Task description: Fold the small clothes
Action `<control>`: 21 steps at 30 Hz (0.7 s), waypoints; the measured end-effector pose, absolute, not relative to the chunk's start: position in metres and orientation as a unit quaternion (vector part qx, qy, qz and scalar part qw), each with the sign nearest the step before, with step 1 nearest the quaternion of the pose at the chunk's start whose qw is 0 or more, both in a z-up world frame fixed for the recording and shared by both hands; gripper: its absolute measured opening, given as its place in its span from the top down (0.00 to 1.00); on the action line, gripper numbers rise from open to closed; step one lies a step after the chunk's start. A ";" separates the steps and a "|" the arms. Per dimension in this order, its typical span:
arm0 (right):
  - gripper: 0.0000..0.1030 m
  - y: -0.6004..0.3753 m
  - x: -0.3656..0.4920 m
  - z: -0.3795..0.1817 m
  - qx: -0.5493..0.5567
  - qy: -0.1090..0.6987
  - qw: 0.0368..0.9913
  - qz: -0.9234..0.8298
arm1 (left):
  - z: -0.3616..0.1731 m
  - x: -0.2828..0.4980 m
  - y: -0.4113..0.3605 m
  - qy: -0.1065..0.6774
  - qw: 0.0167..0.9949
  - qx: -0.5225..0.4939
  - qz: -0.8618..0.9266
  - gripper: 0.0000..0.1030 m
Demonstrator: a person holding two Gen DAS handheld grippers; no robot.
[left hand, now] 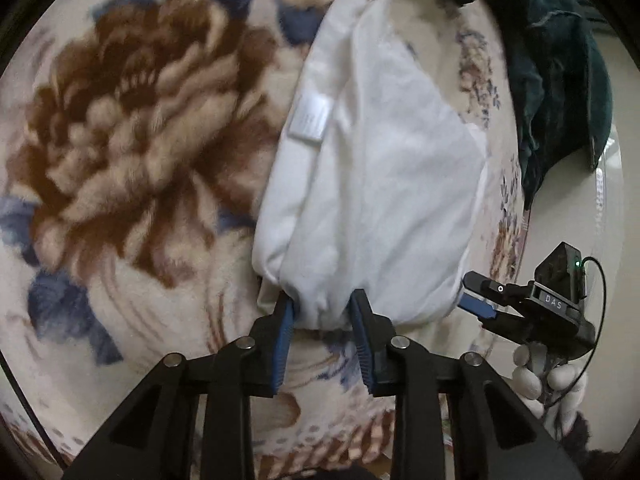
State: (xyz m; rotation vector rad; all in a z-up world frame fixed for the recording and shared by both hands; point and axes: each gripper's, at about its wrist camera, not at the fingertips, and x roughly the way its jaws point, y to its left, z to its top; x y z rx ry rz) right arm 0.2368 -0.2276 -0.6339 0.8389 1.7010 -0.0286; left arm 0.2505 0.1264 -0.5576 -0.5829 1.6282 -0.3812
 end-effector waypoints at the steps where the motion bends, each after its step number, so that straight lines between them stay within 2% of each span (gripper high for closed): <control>1: 0.47 -0.226 0.237 -0.634 0.359 0.729 0.583 -0.012 | -0.555 0.249 0.126 0.706 0.639 -0.254 -0.170 0.91; 5: 0.47 -0.221 0.238 -0.635 0.359 0.729 0.583 -0.013 | -0.543 0.242 0.134 0.700 0.662 -0.222 -0.152 0.99; 7: 0.47 -0.219 0.239 -0.634 0.358 0.729 0.584 -0.012 | -0.546 0.237 0.143 0.711 0.659 -0.200 -0.138 0.99; 10: 0.47 -0.216 0.239 -0.635 0.355 0.729 0.586 -0.014 | -0.554 0.233 0.161 0.719 0.645 -0.221 -0.132 0.99; 13: 0.47 -0.215 0.239 -0.635 0.355 0.728 0.586 -0.013 | -0.559 0.235 0.165 0.719 0.619 -0.277 -0.151 0.93; 14: 0.47 -0.216 0.238 -0.636 0.356 0.729 0.585 -0.014 | -0.558 0.237 0.164 0.714 0.618 -0.287 -0.158 0.85; 15: 0.47 -0.216 0.238 -0.636 0.358 0.729 0.583 -0.015 | -0.560 0.239 0.161 0.713 0.615 -0.294 -0.165 0.70; 17: 0.47 -0.216 0.238 -0.636 0.361 0.729 0.581 -0.016 | -0.564 0.241 0.155 0.713 0.615 -0.295 -0.162 0.55; 21: 0.47 -0.214 0.239 -0.635 0.357 0.730 0.582 -0.015 | -0.569 0.242 0.145 0.710 0.628 -0.279 -0.155 0.56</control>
